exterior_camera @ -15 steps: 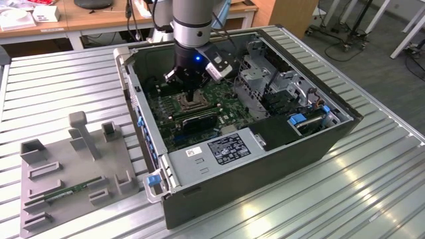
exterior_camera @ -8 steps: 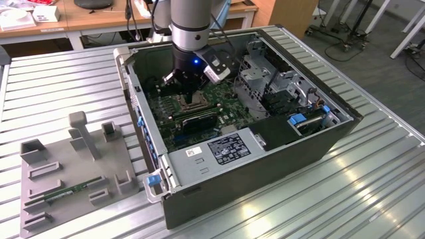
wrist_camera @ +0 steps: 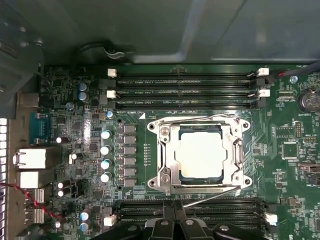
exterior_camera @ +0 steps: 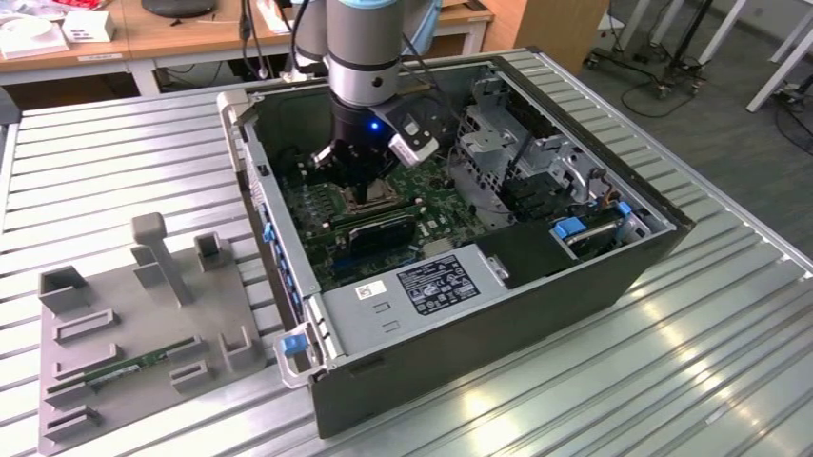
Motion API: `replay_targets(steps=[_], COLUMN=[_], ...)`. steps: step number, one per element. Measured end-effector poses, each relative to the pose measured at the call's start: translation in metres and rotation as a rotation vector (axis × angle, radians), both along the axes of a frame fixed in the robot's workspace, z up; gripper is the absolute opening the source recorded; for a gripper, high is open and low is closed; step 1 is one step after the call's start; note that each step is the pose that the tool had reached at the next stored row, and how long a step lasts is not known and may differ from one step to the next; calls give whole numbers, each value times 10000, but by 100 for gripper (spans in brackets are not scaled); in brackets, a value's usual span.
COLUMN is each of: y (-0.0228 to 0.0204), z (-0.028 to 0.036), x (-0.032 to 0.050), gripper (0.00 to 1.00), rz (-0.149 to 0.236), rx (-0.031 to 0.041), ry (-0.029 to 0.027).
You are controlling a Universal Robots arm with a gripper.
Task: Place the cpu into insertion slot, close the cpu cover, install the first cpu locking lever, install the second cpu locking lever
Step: 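Install the second cpu locking lever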
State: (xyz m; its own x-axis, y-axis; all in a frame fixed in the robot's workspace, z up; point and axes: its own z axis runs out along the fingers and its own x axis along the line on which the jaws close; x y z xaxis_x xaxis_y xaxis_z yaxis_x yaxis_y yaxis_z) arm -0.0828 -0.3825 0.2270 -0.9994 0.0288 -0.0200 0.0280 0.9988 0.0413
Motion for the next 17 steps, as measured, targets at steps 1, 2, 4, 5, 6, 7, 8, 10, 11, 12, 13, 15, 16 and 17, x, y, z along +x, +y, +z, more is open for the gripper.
replay_targets(steps=[1, 2, 4, 5, 6, 7, 8, 10, 11, 12, 13, 15, 16, 17], y=[0, 0, 0, 0, 0, 0, 0, 0, 0, 0, 0, 0, 0, 0], z=[-12, -22, -28, -28, -28, -29, -29, -29, -30, -30, -30, -30, -30, -31], x=[-1, -1, -1, -1, -1, -1, -1, -1, -1, -1, -1, -1, -1, -1], gripper=[11, 11, 11, 11, 11, 11, 11, 11, 11, 11, 11, 11, 11, 11], rz=[0, 0, 0, 0, 1, 0, 0, 0, 1, 0, 1, 1, 0, 0], rx=[0, -1, -2, -3, -3, -1, -1, -1, -1, -1, -1, -1, -1, -1], ry=[0, 0, 1, 1, 1, 0, 0, 0, 0, 0, 0, 1, 0, 0])
